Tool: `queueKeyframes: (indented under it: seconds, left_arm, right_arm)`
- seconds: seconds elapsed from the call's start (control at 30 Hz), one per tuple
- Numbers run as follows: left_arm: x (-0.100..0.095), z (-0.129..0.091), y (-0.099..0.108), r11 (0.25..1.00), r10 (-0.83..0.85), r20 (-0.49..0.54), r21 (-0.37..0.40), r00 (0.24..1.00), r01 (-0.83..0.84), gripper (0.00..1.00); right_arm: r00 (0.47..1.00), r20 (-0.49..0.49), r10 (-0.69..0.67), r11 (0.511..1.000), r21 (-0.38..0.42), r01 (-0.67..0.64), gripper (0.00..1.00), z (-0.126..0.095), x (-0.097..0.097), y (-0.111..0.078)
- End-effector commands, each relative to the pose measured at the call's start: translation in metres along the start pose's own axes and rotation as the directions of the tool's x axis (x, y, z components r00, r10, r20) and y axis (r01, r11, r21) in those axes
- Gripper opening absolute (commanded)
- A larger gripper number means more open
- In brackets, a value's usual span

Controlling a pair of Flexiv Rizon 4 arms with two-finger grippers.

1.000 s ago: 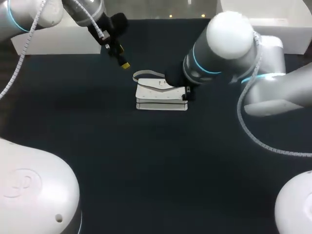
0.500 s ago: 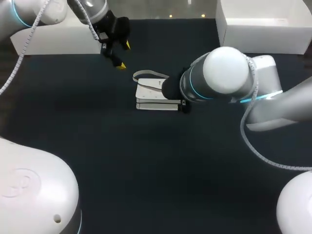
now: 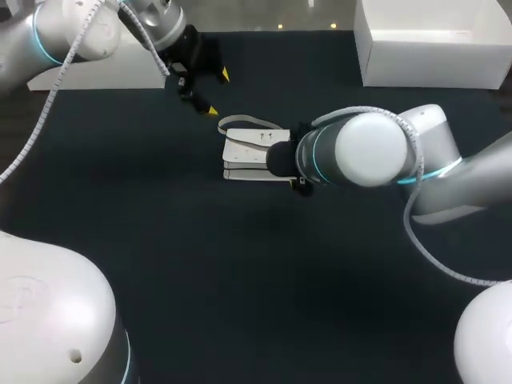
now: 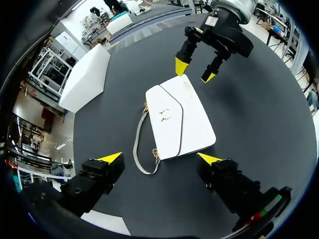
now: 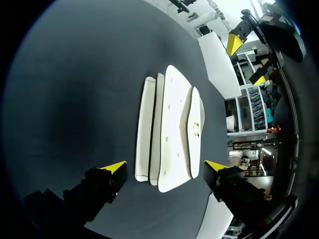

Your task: Pick up the bag, open it, inspect its contents, close it, and place it on the opposite side

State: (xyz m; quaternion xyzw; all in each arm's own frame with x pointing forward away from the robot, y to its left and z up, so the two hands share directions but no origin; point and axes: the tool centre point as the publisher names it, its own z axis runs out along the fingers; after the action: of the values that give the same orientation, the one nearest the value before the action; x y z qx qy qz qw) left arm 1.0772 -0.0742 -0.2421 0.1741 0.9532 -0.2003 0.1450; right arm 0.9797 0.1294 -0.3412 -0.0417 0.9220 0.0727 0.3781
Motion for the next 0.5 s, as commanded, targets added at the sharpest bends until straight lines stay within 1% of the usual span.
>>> queueKeyframes:
  seconds: [0.03,0.1,0.13,0.17,0.2,0.37,0.5]
  left_arm:
    - [0.012,0.009,-0.001,0.999,0.029,0.088,0.019,0.996,-0.031,1.0]
    - [0.013,0.012,-0.004,0.999,0.042,0.091,0.022,0.995,-0.044,1.0]
    - [0.014,0.012,-0.005,0.998,0.052,0.096,0.024,0.994,-0.054,1.0]
    - [0.015,0.013,-0.006,0.998,0.056,0.098,0.028,0.994,-0.059,1.0]
    - [0.016,0.013,-0.007,0.998,0.061,0.104,0.027,0.993,-0.064,1.0]
    - [0.017,0.012,-0.008,0.997,0.074,0.117,0.028,0.99,-0.078,1.0]
    - [0.017,0.014,-0.008,0.996,0.079,0.115,0.023,0.99,-0.082,1.0]
  right_arm:
    - [0.998,0.058,0.0,1.0,0.002,0.0,0.91,0.01,0.002,0.001]
    - [0.998,0.059,0.004,1.0,0.004,-0.004,0.77,0.014,0.002,0.001]
    - [0.998,0.059,0.009,1.0,0.008,-0.009,0.67,0.017,0.001,0.0]
    - [0.998,0.06,0.011,1.0,0.012,-0.012,0.54,0.019,0.001,0.0]
    - [0.998,0.059,0.013,1.0,0.013,-0.014,0.49,0.021,0.0,0.0]
    - [0.998,0.058,0.022,1.0,0.022,-0.023,0.45,0.029,-0.002,0.0]
    - [0.998,0.057,0.029,0.999,0.034,-0.031,0.37,0.033,-0.002,0.0]
